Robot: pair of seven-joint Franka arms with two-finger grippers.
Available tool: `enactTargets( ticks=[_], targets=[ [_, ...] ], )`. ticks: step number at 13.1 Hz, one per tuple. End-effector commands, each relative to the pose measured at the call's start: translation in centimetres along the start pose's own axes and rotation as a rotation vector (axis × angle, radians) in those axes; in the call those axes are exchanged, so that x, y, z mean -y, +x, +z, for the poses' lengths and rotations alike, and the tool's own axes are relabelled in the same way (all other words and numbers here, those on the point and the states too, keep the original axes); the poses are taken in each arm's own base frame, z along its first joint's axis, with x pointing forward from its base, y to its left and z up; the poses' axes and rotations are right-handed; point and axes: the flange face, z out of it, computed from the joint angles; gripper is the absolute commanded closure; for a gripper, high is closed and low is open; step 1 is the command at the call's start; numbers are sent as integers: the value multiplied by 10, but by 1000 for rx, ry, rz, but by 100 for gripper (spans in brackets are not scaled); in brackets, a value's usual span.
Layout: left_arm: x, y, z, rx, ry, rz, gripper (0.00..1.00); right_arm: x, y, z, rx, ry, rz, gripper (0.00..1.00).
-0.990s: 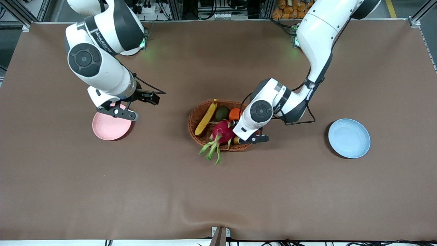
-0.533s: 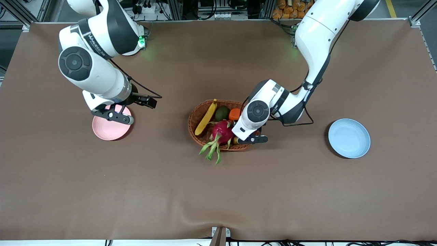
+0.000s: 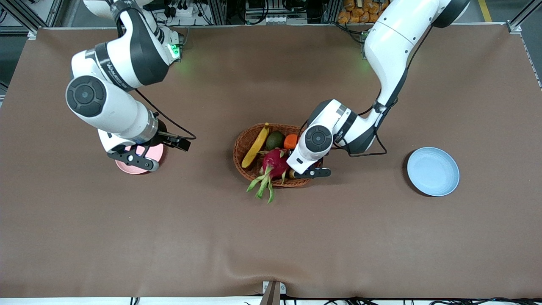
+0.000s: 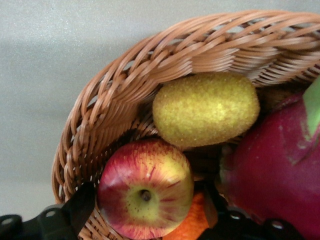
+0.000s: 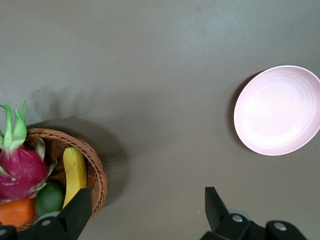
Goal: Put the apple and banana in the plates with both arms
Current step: 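Grasp the red apple with the left gripper while the right gripper approaches, then carry the apple onto the blue plate while the right gripper grasps the banana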
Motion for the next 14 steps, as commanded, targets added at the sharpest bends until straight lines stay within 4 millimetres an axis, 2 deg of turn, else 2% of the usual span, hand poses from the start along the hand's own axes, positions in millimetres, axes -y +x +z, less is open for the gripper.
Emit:
enactTargets(
  ticks=[1, 3, 6, 7, 8, 9, 10, 11, 12, 13, 14],
  targets=[
    [-2, 5, -10, -27, -6, -19, 52, 23, -5, 9, 9, 13, 43, 0],
    [-6, -1, -40, -59, -20, -63, 58, 56, -35, 19, 14, -4, 93, 0],
    [2, 0, -81, -41, -14, -84, 59, 92, -60, 52, 37, -30, 104, 0],
    [5, -1, -103, -46, 1, -84, 59, 103, -68, 61, 47, -31, 105, 0],
    [7, -2, -113, -44, 14, -79, 60, 110, -73, 69, 51, -28, 122, 0],
    [16, 0, -127, -57, 13, -80, 61, 124, -86, 80, 54, -33, 128, 0],
    [36, 12, -134, -59, 10, -68, 64, 139, -102, 94, 57, -48, 141, 0],
    [55, 21, -142, -59, 10, -33, 73, 154, -116, 111, 51, -61, 161, 0],
    [76, 31, -145, -51, 12, 1, 73, 166, -126, 129, 46, -70, 184, 0],
    [97, 43, -149, -49, 8, 22, 73, 183, -144, 148, 36, -75, 190, 0],
    [115, 53, -149, -45, 6, 39, 73, 197, -160, 159, 22, -65, 207, 0]
  ],
)
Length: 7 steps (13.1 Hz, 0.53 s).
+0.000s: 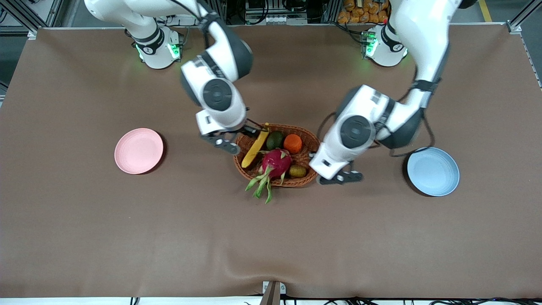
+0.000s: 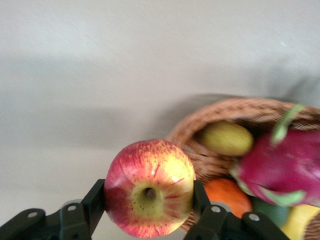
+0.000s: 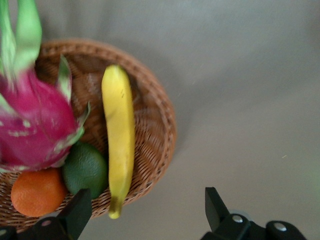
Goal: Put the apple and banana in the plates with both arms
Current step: 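Carry the apple onto the blue plate while the right gripper grasps the banana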
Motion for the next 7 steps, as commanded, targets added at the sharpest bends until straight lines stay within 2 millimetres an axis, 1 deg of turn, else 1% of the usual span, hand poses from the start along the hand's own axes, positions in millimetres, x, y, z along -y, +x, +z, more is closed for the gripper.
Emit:
enactTargets(
  ticks=[1, 2, 3, 4, 5, 6, 7],
  targets=[
    [51, 20, -4, 14, 8, 70, 73, 31, -36, 28, -27, 24, 60, 0],
    [76, 25, 3, 33, 13, 84, 71, 36, -43, 34, -33, 28, 55, 0],
    [97, 28, 5, 32, 26, 94, 71, 41, -51, 44, -42, 19, 40, 0],
    [119, 33, 3, 16, 74, 129, 71, 50, -68, 62, -54, 15, 29, 1],
    [134, 37, 6, 12, 112, 148, 71, 55, -75, 75, -72, 19, 44, 2],
    [144, 39, 11, 16, 134, 153, 71, 56, -74, 79, -92, 13, 41, 4],
    [167, 42, 18, 24, 152, 151, 72, 56, -73, 81, -105, 3, 34, 12]
  ],
)
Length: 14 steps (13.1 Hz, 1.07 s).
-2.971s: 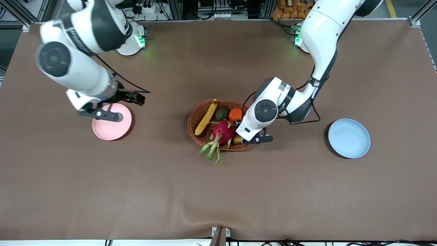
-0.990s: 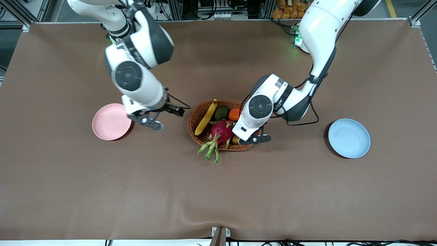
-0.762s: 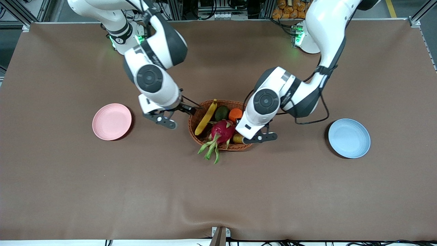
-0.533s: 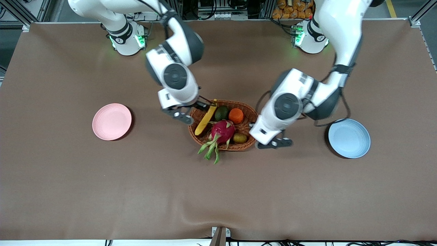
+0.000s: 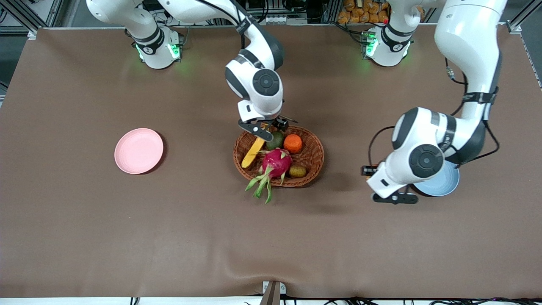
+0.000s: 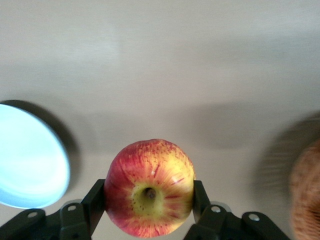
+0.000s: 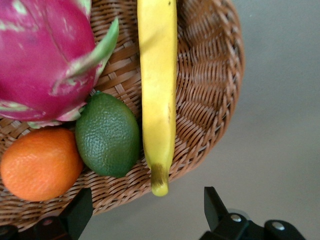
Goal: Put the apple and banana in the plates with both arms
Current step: 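Carry the apple onto the blue plate while the right gripper grasps the banana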
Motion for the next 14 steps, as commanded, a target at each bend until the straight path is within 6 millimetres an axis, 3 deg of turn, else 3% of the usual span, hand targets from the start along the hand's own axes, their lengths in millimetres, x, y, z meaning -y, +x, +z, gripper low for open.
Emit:
enactTargets(
  ticks=[1, 6, 7, 10, 14],
  targets=[
    [38, -16, 7, -16, 43, 51, 72, 6, 3, 2, -41, -5, 8, 23],
    [146, -24, 52, -72, 2, 167, 71, 7, -12, 3, -64, -21, -27, 58],
    [163, -27, 65, -86, -8, 165, 71, 6, -11, 4, -67, -31, -30, 58],
    [189, -41, 96, -89, -23, 172, 71, 3, -15, 10, -64, -53, -33, 60],
    [237, -51, 107, -95, -30, 236, 68, 0, -8, 8, -60, -65, -21, 69]
  ],
)
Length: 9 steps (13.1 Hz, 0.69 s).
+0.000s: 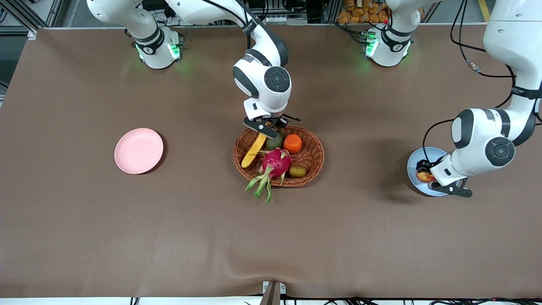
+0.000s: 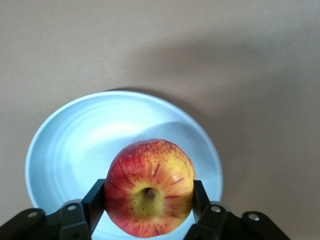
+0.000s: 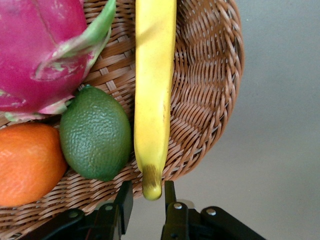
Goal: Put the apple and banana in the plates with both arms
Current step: 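Carry the apple onto the blue plate while the right gripper grasps the banana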
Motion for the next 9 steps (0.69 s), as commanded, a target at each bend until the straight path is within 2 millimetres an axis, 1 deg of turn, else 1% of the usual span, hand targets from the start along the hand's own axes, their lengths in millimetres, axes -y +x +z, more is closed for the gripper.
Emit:
enactTargets(
  ticks=[1, 2, 3, 4, 5, 6, 7, 8, 9],
  targets=[
    [21, -19, -9, -14, 14, 42, 67, -2, 5, -3, -13, -13, 19, 69],
    [23, -21, -7, -10, 11, 39, 67, -2, 6, -3, -14, -11, 22, 69],
    [23, -21, -4, -7, 7, 38, 67, -1, 5, -2, -14, -13, 21, 74],
    [21, -22, -1, -2, 4, 41, 64, -2, 5, -1, -13, -16, 21, 76],
    [21, -23, 1, 2, 3, 42, 63, -2, 6, -1, -13, -16, 24, 76],
    [21, -23, 3, 3, 1, 42, 54, -1, 6, -2, -14, -11, 25, 81],
    [21, -23, 5, 7, -2, 40, 42, -1, 7, -1, -15, -10, 27, 93],
    [21, -22, 8, 0, -2, 41, 19, -1, 7, -1, -16, -10, 26, 98],
    [19, -20, 9, -5, -2, 46, 14, -1, 7, -2, -16, -9, 26, 100]
  ],
)
